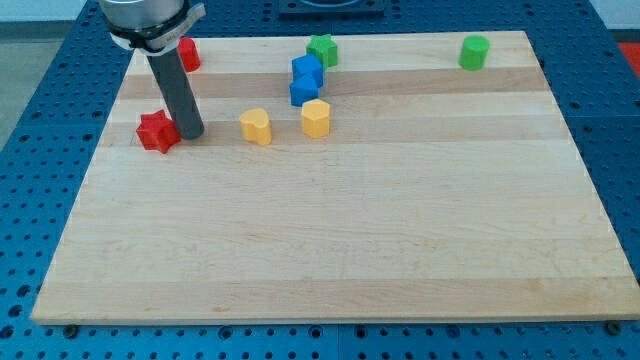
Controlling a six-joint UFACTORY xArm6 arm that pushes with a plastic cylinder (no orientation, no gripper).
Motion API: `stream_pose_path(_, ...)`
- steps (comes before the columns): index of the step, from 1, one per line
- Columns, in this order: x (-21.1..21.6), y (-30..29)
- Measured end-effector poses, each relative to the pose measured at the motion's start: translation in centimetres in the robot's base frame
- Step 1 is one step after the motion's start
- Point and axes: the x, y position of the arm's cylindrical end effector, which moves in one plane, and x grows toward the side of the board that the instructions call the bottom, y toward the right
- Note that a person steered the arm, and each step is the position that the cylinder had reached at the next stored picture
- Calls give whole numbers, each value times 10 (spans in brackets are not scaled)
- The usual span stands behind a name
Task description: Slide the heart to the center right of the board
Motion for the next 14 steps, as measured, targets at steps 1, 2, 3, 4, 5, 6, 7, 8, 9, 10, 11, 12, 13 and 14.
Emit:
stream_pose_path(1, 4, 0)
stream_pose_path(2, 4, 0)
stream_pose_path(3, -7, 1)
stream_pose_path(4, -29, 21)
stream_pose_path(5, -36, 59)
stream_pose_path(6, -18, 80)
stream_pose_path(7, 18, 80)
stream_pose_path(8, 58, 85)
stream_pose_path(9, 90, 85)
stream_pose_path(10, 110, 90)
stream_pose_path(11, 98, 93)
stream_pose_path(12, 78, 93)
stream_pose_path(13, 76, 109)
stream_pose_path(14, 63, 123)
